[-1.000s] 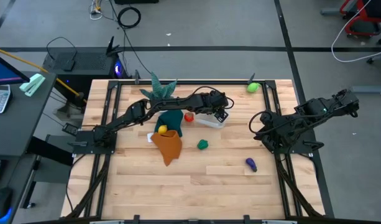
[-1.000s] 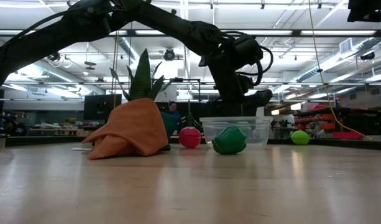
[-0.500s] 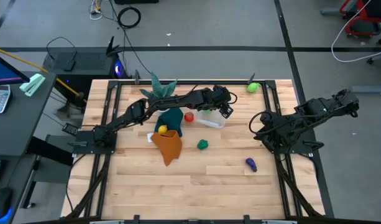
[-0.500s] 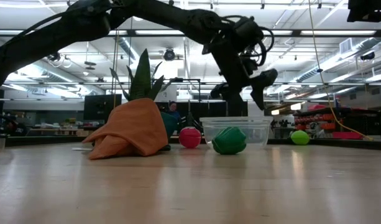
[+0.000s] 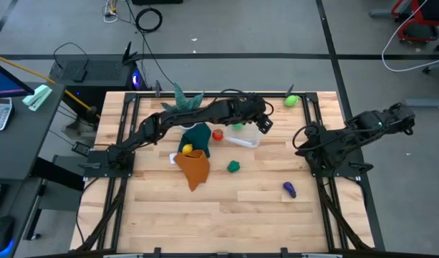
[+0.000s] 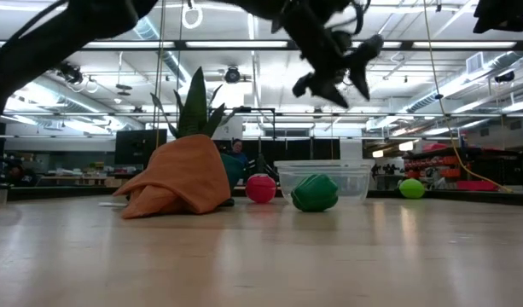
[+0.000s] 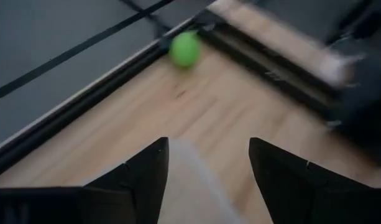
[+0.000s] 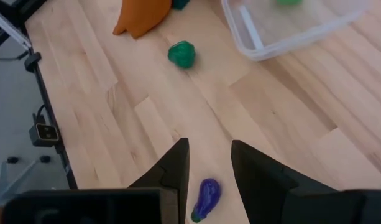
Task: Pick and placing Produce into tupperware
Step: Put the yellow lemon into the transparent bin
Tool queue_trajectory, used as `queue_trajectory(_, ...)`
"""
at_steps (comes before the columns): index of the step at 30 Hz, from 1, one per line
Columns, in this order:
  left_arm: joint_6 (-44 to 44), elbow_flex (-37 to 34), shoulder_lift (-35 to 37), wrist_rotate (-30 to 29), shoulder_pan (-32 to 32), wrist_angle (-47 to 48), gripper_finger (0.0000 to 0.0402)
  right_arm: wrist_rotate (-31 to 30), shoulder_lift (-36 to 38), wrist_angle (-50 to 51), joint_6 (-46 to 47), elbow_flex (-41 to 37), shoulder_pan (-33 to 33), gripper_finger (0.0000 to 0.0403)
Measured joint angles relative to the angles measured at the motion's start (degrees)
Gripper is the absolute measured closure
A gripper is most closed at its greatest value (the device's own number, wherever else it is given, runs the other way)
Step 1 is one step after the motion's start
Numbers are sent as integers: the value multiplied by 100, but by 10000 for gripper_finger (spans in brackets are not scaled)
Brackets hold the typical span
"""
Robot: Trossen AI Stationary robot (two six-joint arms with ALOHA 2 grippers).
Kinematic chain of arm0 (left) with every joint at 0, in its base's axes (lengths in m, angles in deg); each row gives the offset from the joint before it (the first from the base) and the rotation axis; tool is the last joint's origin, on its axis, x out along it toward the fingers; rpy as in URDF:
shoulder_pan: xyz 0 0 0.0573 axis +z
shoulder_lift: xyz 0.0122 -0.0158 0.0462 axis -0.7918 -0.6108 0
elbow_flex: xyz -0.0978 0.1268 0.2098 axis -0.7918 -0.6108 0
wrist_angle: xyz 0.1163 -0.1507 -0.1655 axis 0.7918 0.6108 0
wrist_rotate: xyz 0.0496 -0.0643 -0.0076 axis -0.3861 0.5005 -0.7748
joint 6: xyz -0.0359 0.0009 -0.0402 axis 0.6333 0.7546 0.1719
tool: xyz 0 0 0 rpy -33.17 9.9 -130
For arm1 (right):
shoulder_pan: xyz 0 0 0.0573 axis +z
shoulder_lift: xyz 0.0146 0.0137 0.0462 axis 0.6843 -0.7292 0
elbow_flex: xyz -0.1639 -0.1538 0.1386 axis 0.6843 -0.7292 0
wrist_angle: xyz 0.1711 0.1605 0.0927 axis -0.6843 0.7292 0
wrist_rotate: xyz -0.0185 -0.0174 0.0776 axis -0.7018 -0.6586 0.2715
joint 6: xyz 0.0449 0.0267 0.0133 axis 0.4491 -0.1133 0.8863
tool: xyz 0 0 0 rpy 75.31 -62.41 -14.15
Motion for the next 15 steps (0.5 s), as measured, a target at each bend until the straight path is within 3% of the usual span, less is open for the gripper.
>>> queue_trajectory(7,7,-10,306,-10,-587,281,185,-307,370,133,82,0,0,317)
queue_trajectory(15,5,-8,834,-581,-1243,266,195,-597,661,229,70,0,0,317)
